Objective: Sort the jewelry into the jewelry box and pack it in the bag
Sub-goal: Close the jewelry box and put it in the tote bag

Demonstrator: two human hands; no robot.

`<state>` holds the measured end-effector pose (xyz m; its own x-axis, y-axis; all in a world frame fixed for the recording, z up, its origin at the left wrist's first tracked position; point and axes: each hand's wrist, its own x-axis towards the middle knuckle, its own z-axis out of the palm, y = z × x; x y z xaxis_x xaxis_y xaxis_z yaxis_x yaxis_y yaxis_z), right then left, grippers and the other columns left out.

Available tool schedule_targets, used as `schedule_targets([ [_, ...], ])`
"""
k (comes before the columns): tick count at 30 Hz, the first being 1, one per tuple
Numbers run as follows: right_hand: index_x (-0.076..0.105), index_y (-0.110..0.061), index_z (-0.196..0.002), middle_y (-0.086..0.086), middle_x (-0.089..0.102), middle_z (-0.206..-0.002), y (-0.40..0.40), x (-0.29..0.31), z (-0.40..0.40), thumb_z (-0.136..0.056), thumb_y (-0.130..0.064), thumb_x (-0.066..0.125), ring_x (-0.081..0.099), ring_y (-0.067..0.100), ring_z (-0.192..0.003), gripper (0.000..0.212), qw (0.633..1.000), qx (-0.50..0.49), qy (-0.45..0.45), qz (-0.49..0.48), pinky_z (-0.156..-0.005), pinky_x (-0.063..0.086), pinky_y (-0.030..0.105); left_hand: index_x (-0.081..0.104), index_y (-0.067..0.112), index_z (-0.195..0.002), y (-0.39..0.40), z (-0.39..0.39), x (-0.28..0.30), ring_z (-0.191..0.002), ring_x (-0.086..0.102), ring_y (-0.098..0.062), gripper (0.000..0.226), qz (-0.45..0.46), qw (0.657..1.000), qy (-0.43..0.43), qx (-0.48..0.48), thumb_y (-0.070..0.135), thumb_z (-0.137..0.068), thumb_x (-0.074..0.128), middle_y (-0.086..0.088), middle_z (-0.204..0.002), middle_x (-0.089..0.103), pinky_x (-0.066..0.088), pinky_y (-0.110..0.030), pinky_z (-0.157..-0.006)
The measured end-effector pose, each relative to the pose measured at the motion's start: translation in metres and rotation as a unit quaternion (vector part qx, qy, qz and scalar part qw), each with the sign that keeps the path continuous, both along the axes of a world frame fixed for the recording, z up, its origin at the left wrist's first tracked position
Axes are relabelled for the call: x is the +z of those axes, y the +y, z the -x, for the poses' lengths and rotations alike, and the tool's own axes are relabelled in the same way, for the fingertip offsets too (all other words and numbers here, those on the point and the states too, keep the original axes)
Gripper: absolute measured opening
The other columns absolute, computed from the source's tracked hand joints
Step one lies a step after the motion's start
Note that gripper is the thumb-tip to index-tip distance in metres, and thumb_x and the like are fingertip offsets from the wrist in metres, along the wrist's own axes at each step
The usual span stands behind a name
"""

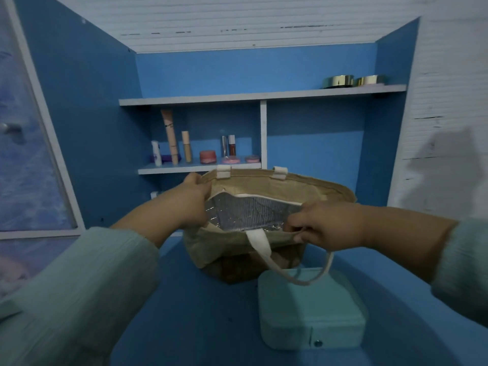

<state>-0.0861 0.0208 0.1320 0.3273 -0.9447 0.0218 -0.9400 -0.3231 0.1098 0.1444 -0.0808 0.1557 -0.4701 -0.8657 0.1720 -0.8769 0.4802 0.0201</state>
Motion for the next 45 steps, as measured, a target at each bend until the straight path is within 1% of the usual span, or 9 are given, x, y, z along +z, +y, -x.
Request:
schedule_targets([
  [6,0.057,-0.02,-0.115,0.0,0.056,-0.112,0.01,-0.016,0.009,-0.094,-0.03,0.048,0.047,0.016,-0.108,0.025,0.992,-0.038,-0.087,0.087,-0.088,0.032,0.022,0.038,0.016,-0.133,0.0,0.004,-0.02,-0.111,0.048,-0.024,0.051,0.014,1.0,-0.006,-0.02,0.022,-0.087,0.059,-0.004,-0.143,0.017,0.044,-0.036,-0.096],
  [11,0.045,-0.02,-0.088,-0.001,0.048,-0.094,0.033,-0.024,0.013,-0.091,-0.027,0.051,0.045,0.018,-0.087,0.009,0.951,-0.159,-0.162,0.21,-0.072,0.031,0.025,0.04,0.016,-0.13,0.003,0.003,-0.026,-0.106,0.048,-0.024,0.049,0.024,0.999,0.007,-0.02,0.018,-0.086,0.06,-0.004,-0.14,0.02,0.045,-0.036,-0.093],
  [17,0.053,-0.009,-0.101,0.005,0.052,-0.09,0.061,-0.049,0.006,-0.09,-0.047,0.05,0.052,0.015,-0.063,0.04,0.914,-0.38,-0.135,-0.04,-0.056,0.044,0.027,0.039,0.014,-0.132,0.014,0.004,-0.037,-0.11,0.046,-0.027,0.05,0.038,0.999,0.008,-0.017,0.016,-0.086,0.059,-0.007,-0.142,0.018,0.045,-0.036,-0.092],
  [21,0.024,-0.01,-0.142,0.014,0.047,-0.126,0.07,-0.075,0.002,-0.078,-0.051,0.067,0.058,0.025,-0.099,0.087,0.843,-0.41,-0.303,-0.172,-0.08,0.055,0.035,0.037,0.014,-0.133,0.02,0.004,-0.044,-0.107,0.045,-0.029,0.054,0.046,0.999,0.004,-0.018,0.009,-0.084,0.058,-0.007,-0.141,0.017,0.046,-0.039,-0.09],
  [26,0.005,-0.024,-0.148,0.003,0.021,-0.15,0.069,-0.08,0.009,-0.07,-0.034,0.078,0.035,0.026,-0.13,0.108,0.831,-0.352,-0.377,-0.21,-0.095,0.047,0.038,0.037,0.013,-0.135,0.026,0.003,-0.05,-0.104,0.045,-0.026,0.055,0.059,0.998,0.013,-0.03,0.009,-0.084,0.058,-0.007,-0.14,0.019,0.046,-0.034,-0.084],
  [31,0.029,-0.016,-0.139,0.003,0.045,-0.123,0.066,-0.084,0.016,-0.075,-0.019,0.075,0.045,0.024,-0.11,0.079,0.776,-0.346,-0.47,-0.238,-0.088,0.047,0.037,0.04,0.013,-0.132,0.026,0.0,-0.056,-0.106,0.047,-0.029,0.05,0.068,0.997,0.022,-0.033,0.01,-0.085,0.056,-0.009,-0.14,0.021,0.045,-0.035,-0.079],
  [35,0.051,-0.01,-0.103,0.005,0.054,-0.093,0.058,-0.091,0.022,-0.075,-0.025,0.074,0.051,0.022,-0.092,0.039,0.719,-0.373,-0.523,-0.266,-0.069,0.047,0.031,0.038,0.012,-0.133,0.026,0.0,-0.058,-0.107,0.046,-0.029,0.05,0.077,0.996,0.026,-0.037,0.011,-0.087,0.056,-0.009,-0.14,0.022,0.041,-0.032,-0.076],
  [39,0.055,-0.011,-0.103,0.006,0.055,-0.088,0.05,-0.098,0.025,-0.063,-0.034,0.08,0.051,0.02,-0.079,0.053,0.667,-0.419,-0.544,-0.29,-0.059,0.043,0.029,0.036,0.013,-0.137,0.025,0.001,-0.059,-0.108,0.046,-0.028,0.055,0.076,0.996,0.024,-0.04,0.01,-0.086,0.056,-0.009,-0.14,0.02,0.041,-0.03,-0.077],
  [45,0.055,-0.011,-0.113,0.008,0.056,-0.098,0.047,-0.104,0.022,-0.06,-0.031,0.083,0.052,0.023,-0.086,0.064,0.658,-0.452,-0.542,-0.262,-0.067,0.043,0.031,0.035,0.013,-0.137,0.026,-0.001,-0.062,-0.106,0.046,-0.027,0.056,0.078,0.995,0.028,-0.048,0.009,-0.085,0.056,-0.008,-0.139,0.022,0.042,-0.031,-0.077],
])
